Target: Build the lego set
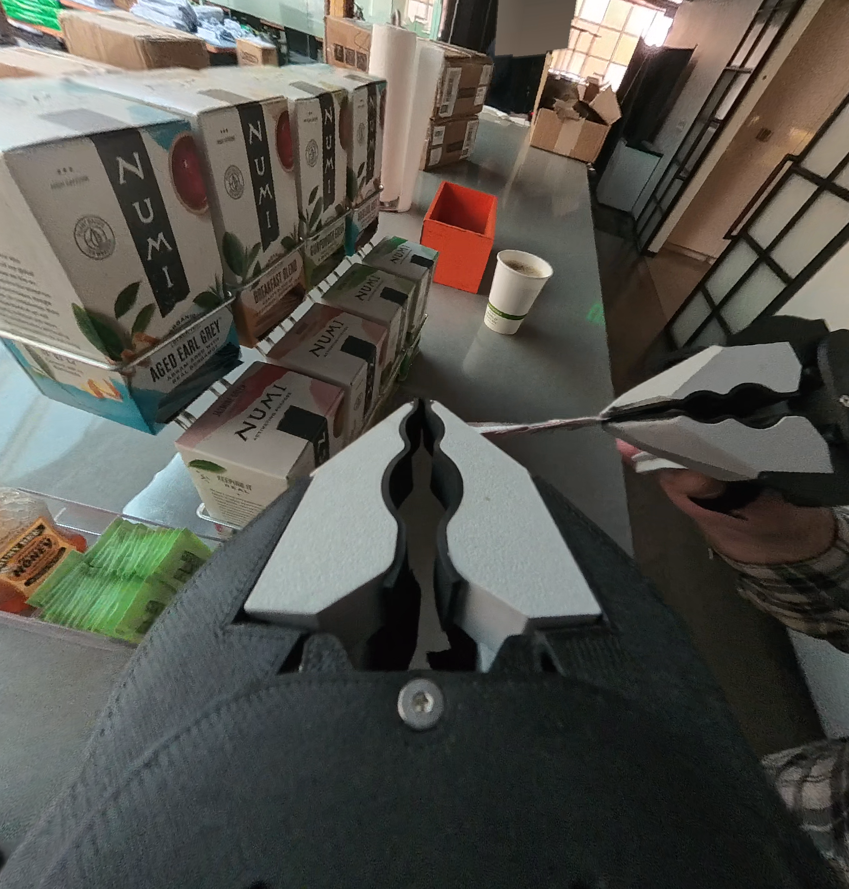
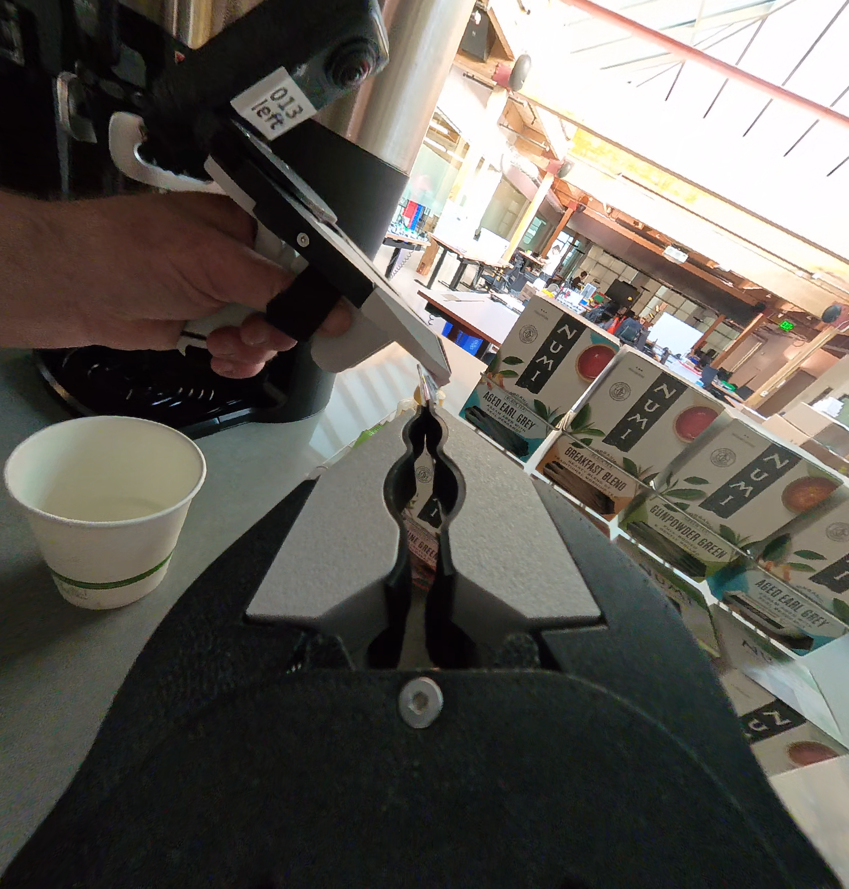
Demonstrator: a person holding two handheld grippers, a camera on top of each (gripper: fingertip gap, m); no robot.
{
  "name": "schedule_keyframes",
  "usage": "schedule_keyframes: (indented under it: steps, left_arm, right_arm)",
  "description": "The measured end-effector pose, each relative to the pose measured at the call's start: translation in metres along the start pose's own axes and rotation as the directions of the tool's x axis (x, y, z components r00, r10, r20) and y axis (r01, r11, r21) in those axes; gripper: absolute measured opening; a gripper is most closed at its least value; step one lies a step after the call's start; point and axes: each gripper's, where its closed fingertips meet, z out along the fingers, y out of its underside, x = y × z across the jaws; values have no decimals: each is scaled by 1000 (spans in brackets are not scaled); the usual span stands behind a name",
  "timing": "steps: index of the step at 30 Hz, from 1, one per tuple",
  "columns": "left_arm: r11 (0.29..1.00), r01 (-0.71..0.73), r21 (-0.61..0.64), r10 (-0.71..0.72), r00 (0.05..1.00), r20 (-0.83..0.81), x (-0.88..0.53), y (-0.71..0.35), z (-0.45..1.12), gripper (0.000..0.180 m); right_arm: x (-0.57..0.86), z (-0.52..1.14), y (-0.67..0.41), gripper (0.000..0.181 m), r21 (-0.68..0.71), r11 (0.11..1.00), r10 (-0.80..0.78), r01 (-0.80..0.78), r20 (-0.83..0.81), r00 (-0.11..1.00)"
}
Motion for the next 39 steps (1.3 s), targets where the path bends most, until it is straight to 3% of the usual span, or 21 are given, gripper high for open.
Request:
schedule_keyframes:
  steps: [3, 8, 12, 15, 18, 23, 31, 34, 39]
  left_arm:
    - [999, 27, 17, -26, 998, -56, 4, 2, -3, 0]
    - [1000, -19, 25, 24, 974, -225, 32, 1, -22, 20]
    - [973, -230, 8, 226, 953, -204, 47, 5, -34, 34]
    - [912, -408, -45, 396, 903, -166, 55, 12, -29, 42]
    - [849, -519, -98, 503, 852, -148, 58, 21, -22, 33]
    - [838, -543, -53, 529, 833, -164, 68, 23, -23, 1]
    - [695, -714, -81, 716, 698, -5, 69, 20, -26, 0]
    - [626, -772, -112, 779, 625, 47, 69, 17, -28, 0]
    - [532, -829, -171, 846, 527, 81, 71, 16, -29, 0]
  right_arm:
    - [2, -2, 2, 0, 18, 1000, 18, -18, 12, 1000]
    - [7, -10, 4, 0, 52, 994, 90, -96, 107, 990]
    - [8, -17, 4, 0, 69, 982, 155, -174, 222, 963]
    - [2, -22, -2, 0, 101, 974, 163, -204, 316, 935]
    - [-4, -26, -9, 0, 137, 965, 155, -222, 387, 909]
    - [-11, -30, -16, 0, 180, 951, 149, -250, 442, 885]
    - [-16, -36, -15, 0, 185, 958, 115, -219, 452, 885]
    - [-10, -42, -26, 8, 175, 955, 134, -239, 465, 875]
    - [-4, -40, -39, 2, 89, 975, 144, -205, 453, 880]
